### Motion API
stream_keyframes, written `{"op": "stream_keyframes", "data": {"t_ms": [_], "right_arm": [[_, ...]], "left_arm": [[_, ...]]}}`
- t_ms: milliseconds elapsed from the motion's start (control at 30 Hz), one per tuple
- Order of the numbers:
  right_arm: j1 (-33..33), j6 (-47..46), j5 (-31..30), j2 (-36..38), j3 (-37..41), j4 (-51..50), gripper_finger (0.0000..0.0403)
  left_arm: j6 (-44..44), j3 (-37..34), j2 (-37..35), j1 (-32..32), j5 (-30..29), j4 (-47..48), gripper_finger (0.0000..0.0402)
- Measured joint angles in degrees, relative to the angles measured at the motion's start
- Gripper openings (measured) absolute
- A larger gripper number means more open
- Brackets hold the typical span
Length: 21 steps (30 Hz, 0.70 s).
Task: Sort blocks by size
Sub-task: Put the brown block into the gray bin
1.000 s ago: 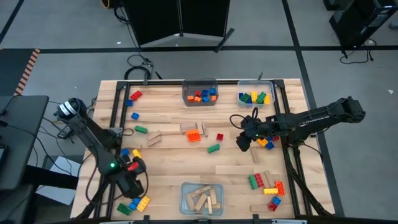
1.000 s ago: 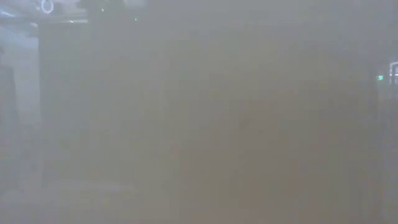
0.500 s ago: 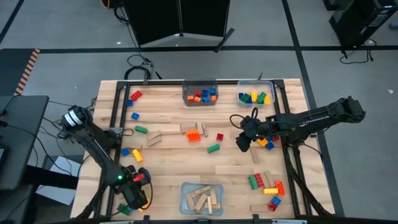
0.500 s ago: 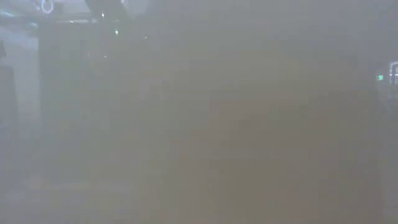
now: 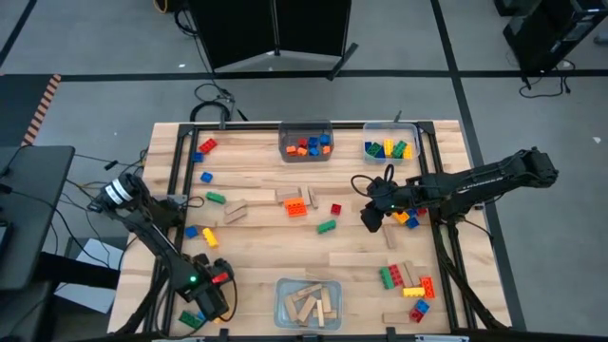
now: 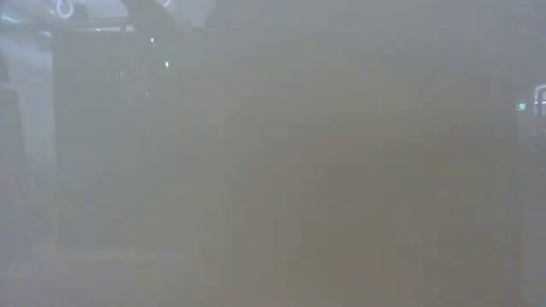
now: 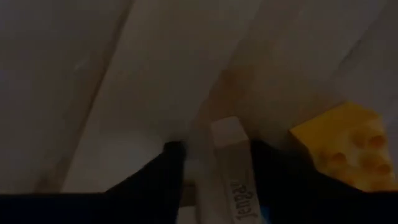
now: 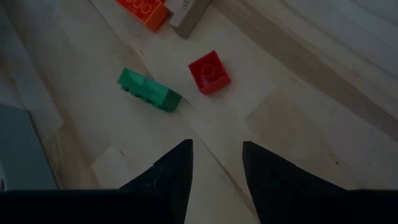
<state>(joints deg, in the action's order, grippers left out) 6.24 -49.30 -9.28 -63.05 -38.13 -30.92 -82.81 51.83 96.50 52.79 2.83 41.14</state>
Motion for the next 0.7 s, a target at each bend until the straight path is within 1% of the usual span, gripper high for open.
{"op": "stream_keyframes", "data": {"t_ms": [167,200,267,367,467,567,633,700], "right_arm": [[0.0,0.0,0.0,0.0,0.0,0.1,0.0154],[0.0,0.0,0.0,0.0,0.0,0.1,0.0154],[0.0,0.0,0.0,0.0,0.0,0.2,0.0154],[0.0,0.0,0.0,0.0,0.0,1.2,0.0154],[0.0,0.0,0.0,0.0,0.0,3.4,0.0154],[0.0,0.0,0.0,0.0,0.0,6.1,0.0154],[0.0,0.0,-0.4,0.0,0.0,7.8,0.0154],[0.0,0.5,-1.2,0.0,0.0,9.2,0.0154]], "left_arm": [[0.0,1.6,-1.0,0.0,-2.4,4.9,0.0075],[0.0,1.9,-1.5,0.0,-2.6,5.0,0.0058],[0.0,2.3,-3.1,0.0,-3.7,5.0,0.0061],[0.0,2.8,-5.5,-1.1,-8.2,5.6,0.0060],[0.0,4.0,-9.2,-3.1,-15.7,6.4,0.0060],[0.4,5.2,-12.4,-5.4,-24.0,10.4,0.0060],[2.5,6.5,-14.8,-7.3,-29.8,11.9,0.0060],[6.0,7.1,-16.9,-9.4,-34.3,13.0,0.0060]]}}
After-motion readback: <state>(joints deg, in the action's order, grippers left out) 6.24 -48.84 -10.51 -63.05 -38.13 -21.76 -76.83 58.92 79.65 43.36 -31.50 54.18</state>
